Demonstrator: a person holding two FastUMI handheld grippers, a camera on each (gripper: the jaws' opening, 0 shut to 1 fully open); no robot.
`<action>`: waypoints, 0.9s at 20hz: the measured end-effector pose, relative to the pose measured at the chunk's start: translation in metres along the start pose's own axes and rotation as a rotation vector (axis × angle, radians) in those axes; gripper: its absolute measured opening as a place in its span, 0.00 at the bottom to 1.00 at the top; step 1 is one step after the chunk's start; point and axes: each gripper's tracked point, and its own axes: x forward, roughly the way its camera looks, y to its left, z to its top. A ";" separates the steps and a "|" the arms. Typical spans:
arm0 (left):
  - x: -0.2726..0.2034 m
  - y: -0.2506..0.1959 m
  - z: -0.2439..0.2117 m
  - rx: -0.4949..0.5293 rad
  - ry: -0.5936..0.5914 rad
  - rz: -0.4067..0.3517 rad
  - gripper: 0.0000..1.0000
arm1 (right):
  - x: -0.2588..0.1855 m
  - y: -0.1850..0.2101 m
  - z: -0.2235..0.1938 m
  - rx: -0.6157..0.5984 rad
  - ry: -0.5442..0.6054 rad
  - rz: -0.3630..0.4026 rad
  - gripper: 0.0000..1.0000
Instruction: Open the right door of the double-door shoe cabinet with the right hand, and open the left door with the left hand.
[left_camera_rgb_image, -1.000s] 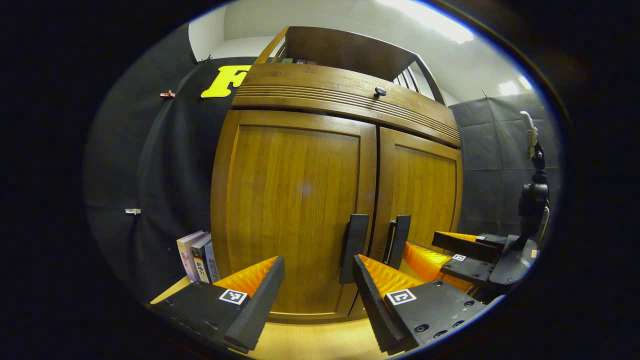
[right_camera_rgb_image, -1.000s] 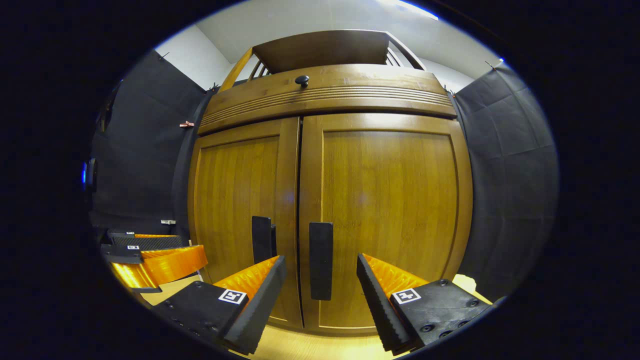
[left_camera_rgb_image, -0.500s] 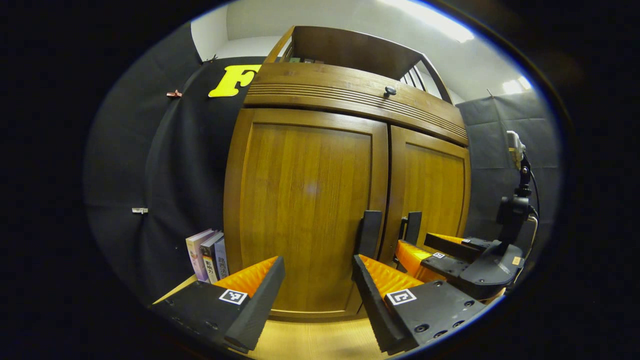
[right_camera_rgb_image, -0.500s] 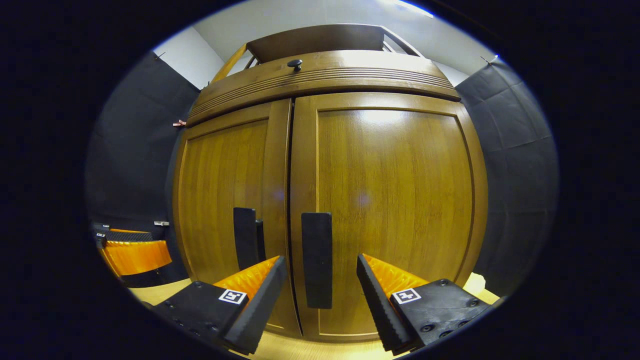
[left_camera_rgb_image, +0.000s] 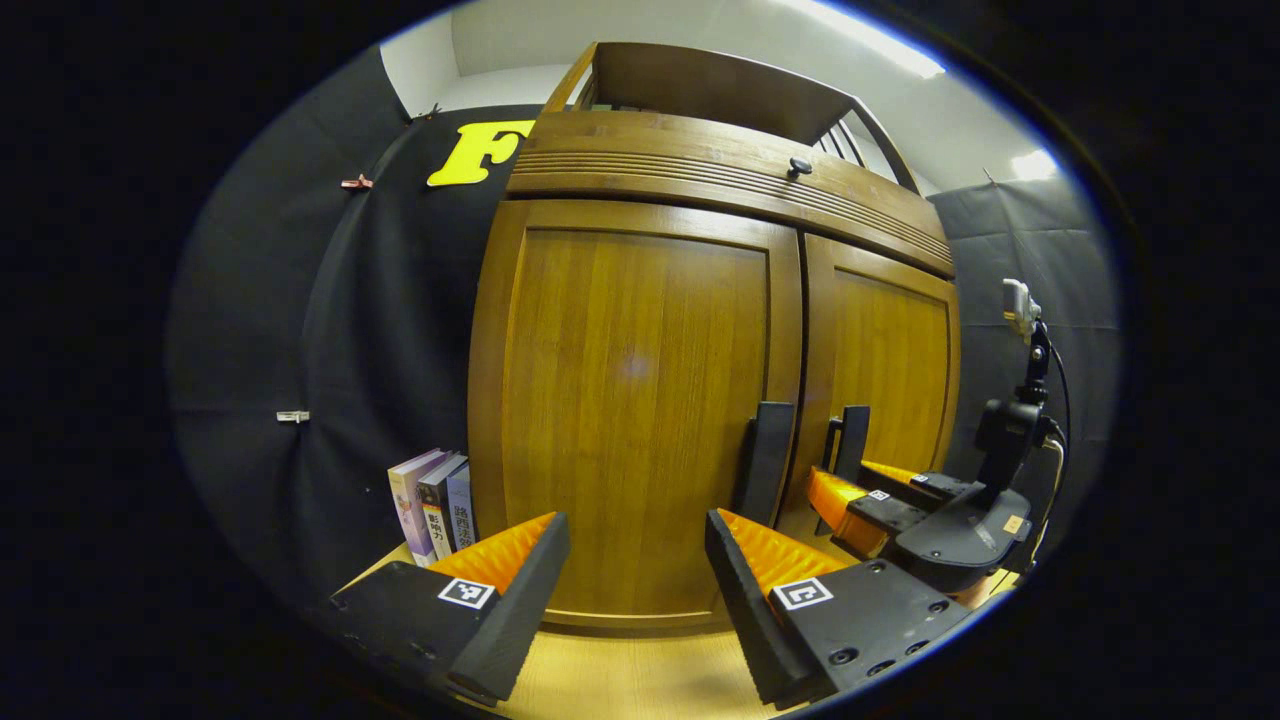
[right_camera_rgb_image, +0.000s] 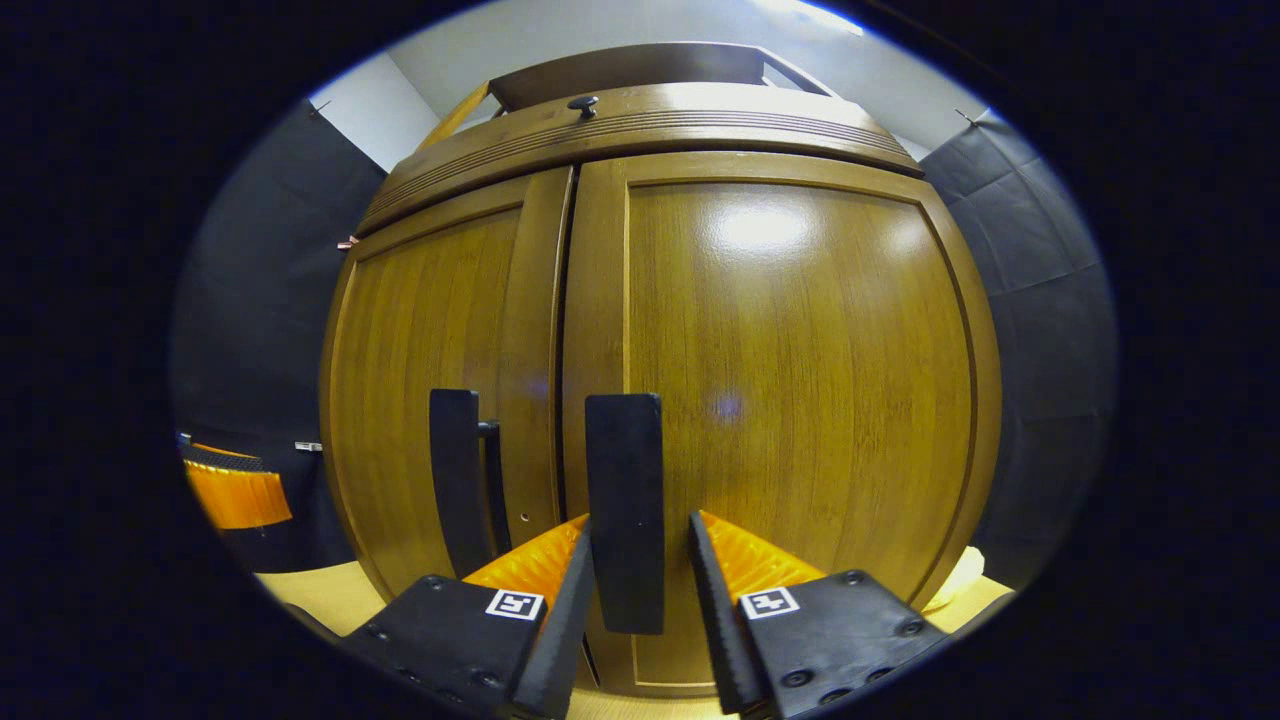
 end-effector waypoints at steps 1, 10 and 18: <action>0.000 0.001 0.002 0.003 -0.005 0.005 0.86 | 0.000 0.000 0.002 -0.015 -0.017 -0.004 0.53; -0.001 0.000 -0.007 -0.011 0.024 0.002 0.86 | -0.001 0.006 -0.001 -0.033 -0.009 0.013 0.24; -0.011 -0.002 0.001 -0.012 -0.003 0.011 0.86 | -0.017 0.008 -0.001 -0.039 0.014 0.045 0.24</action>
